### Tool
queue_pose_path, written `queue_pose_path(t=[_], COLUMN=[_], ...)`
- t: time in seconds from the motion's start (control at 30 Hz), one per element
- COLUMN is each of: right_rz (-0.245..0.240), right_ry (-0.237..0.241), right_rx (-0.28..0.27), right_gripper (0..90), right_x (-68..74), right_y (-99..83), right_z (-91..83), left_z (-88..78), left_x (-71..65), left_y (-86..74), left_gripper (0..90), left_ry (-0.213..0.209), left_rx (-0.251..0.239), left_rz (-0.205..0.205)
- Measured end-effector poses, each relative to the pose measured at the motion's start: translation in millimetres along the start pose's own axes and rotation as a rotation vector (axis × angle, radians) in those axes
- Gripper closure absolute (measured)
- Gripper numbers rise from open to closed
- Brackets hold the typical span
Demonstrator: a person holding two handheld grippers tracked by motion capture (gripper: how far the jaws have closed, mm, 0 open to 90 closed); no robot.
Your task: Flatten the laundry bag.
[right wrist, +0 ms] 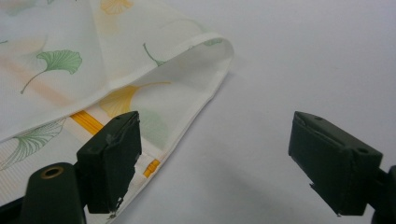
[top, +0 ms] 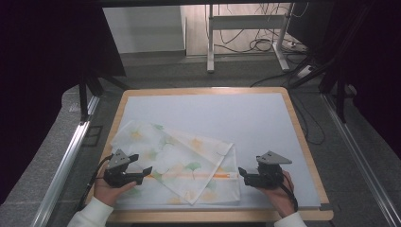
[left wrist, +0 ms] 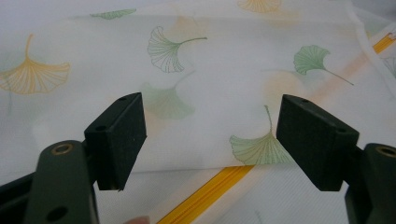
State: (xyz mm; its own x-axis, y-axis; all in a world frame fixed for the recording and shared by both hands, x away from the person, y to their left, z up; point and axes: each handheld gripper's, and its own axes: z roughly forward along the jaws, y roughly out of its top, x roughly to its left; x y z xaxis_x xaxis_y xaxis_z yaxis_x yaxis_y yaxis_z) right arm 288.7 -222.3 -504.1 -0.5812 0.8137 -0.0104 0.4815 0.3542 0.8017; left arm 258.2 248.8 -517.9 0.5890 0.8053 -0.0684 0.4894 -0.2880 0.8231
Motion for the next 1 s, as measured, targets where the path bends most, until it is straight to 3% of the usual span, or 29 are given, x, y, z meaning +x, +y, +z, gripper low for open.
queue_pose_path(t=[0.2, 0.77, 1.0], right_rz=[0.018, -0.004, -0.018], right_ry=[0.003, 0.050, 0.053], right_rx=[0.006, 0.009, 0.018], right_gripper=[20.1, 30.9, 32.1], right_x=[-0.9, 9.3, 20.7], right_y=[-0.8, 6.1, 19.0], right_z=[-1.5, -2.2, -3.2], left_z=[2.0, 2.9, -3.0], left_x=[-0.1, -1.5, 0.5], left_y=[0.1, 0.4, 2.4], left_gripper=[23.3, 23.2, 24.4], left_ry=[-0.004, -0.027, -0.020], left_rx=[0.016, 0.014, -0.023], left_rz=[-0.004, -0.010, -0.038])
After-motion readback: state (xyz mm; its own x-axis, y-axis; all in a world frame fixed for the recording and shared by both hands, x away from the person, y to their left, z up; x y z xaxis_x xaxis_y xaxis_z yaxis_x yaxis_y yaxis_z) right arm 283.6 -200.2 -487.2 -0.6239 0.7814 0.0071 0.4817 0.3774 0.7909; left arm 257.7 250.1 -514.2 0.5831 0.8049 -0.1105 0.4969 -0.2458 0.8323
